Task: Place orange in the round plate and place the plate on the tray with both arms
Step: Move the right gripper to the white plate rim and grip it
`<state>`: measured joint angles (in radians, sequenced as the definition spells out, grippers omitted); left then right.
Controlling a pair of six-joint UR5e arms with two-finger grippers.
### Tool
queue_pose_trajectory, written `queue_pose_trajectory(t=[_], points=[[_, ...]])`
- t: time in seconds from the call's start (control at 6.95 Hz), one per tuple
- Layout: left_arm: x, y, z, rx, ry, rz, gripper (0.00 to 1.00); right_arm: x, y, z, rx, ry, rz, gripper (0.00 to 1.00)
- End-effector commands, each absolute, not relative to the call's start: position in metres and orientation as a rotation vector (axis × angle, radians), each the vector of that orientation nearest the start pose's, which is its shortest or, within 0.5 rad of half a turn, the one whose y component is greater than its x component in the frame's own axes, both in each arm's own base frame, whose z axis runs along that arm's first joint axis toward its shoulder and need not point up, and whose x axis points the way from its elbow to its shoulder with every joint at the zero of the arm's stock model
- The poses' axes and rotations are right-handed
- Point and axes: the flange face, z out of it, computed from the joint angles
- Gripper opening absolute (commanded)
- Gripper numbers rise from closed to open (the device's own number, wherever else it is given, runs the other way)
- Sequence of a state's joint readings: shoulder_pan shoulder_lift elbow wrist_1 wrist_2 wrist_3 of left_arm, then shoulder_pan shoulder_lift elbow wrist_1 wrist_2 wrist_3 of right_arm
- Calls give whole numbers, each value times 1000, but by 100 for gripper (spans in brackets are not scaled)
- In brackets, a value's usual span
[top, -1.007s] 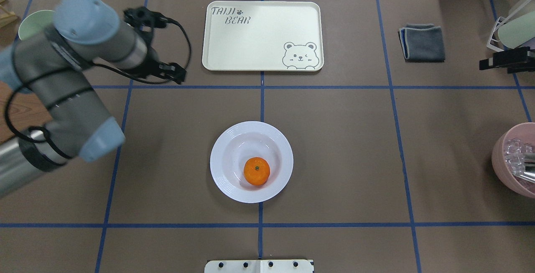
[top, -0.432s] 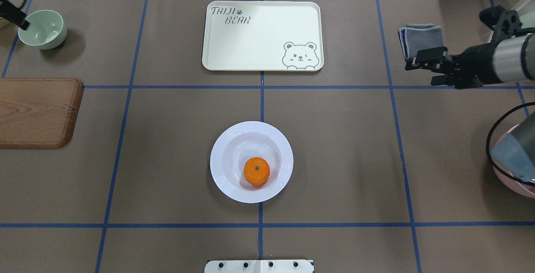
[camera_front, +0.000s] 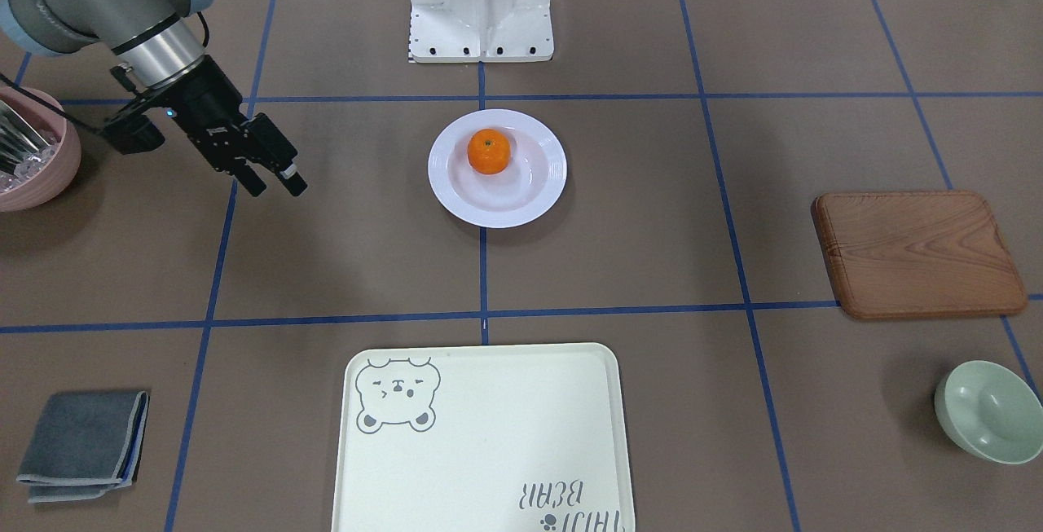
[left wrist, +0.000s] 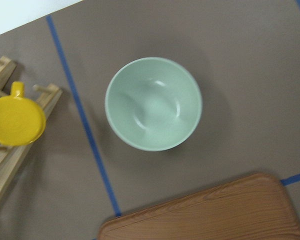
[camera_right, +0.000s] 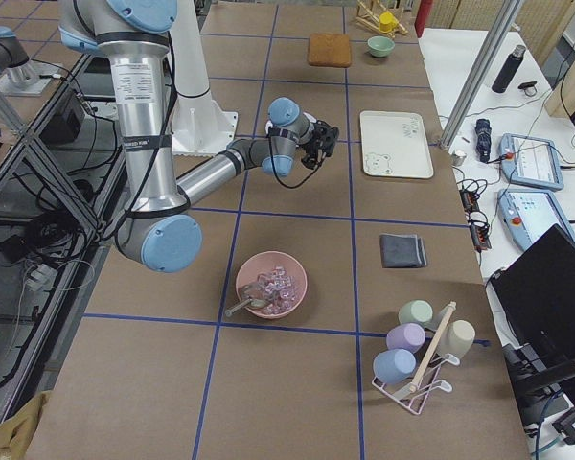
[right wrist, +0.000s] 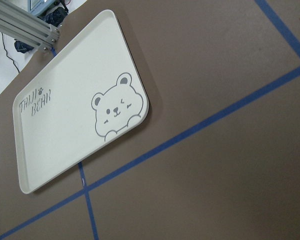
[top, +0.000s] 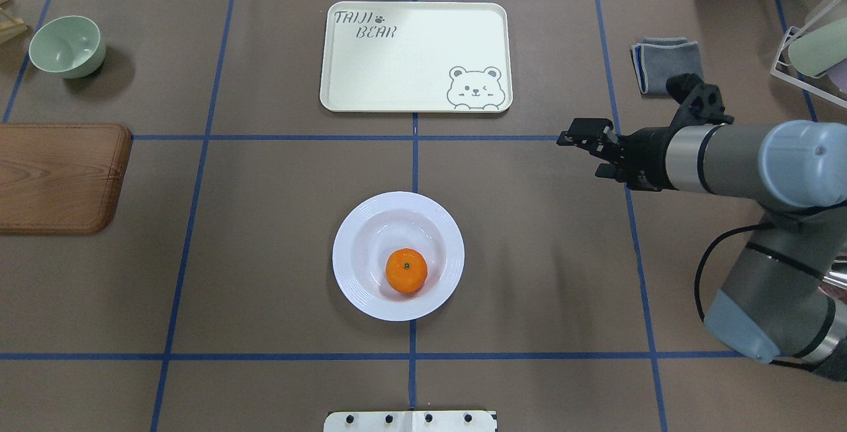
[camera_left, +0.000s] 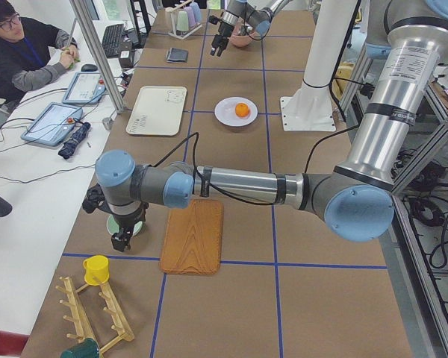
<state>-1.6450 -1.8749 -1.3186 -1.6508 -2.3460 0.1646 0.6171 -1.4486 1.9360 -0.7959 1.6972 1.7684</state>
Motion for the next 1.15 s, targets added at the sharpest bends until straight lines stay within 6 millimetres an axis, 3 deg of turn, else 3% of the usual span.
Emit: queue_pose_trajectory(t=[0.0,0.14,0.29,0.43,0.58,0.86,1.01], points=[[-140,-597,642,154,785,58,99,-435,-323,325,169,-1304,707,97],[-140,-591,647,146,786,53,99,-461,-293,327,122,-1291,710,97],[-142,-591,648,144,786,48,99,-499,-266,311,122,-1293,693,95],[-146,-586,654,139,787,38,99,-540,-253,278,119,-1292,701,94],[-145,-582,658,132,788,34,99,-567,-247,256,108,-1252,721,90],[-145,-581,659,130,789,34,99,-574,-231,268,105,-1222,700,80],[-145,-581,658,131,788,34,99,-574,-231,272,109,-1215,700,70]])
